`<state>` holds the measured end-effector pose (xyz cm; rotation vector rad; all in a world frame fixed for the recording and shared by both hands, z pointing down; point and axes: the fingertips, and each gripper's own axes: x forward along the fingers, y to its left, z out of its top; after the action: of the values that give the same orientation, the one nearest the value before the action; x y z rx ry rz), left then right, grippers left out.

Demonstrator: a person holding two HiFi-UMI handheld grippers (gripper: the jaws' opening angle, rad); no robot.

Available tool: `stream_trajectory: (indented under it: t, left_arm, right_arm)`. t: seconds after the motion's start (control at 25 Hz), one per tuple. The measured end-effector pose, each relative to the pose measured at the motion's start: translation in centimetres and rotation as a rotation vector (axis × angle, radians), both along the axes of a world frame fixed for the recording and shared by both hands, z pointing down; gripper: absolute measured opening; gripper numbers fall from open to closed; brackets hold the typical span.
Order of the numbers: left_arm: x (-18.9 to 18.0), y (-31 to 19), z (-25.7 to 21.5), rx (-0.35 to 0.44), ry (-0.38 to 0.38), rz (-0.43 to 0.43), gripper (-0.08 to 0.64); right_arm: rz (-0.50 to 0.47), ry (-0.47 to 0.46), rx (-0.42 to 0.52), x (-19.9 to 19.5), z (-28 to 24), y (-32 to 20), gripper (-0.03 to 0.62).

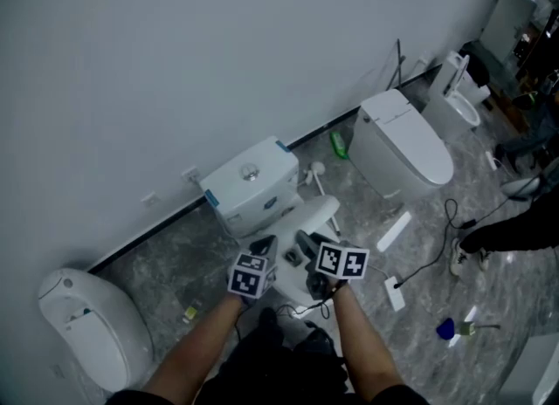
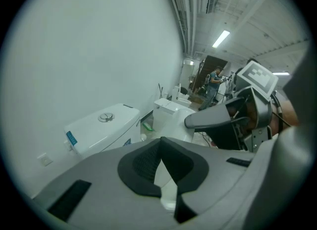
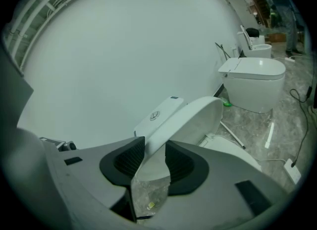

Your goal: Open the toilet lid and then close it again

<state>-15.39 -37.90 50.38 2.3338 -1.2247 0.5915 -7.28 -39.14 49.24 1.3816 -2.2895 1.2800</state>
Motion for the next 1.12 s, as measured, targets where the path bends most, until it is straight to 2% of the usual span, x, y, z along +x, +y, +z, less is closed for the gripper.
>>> stream_trajectory:
  t: [0.52,0.8,1.12]
  left_arm:
    - [5.4,5.3,2.6,-0.051,-0.030,0.012,0.008]
    - [7.1,8.2,5.1,-0.082,-0.041,-0.006,0.008]
    - [8.9,10.7,8.1,-0.113,-0.035,-0.028,0.008]
  right_arm:
    - [0.007,-0.021,-0.083,5.2,4.2,6.8,0.150]
    - [0.004,-0.011,-0.109,7.3,6.5,9.8,0.158]
    - [0.022,-0.014,-0.187,10.5,11.5,14.2,0.167]
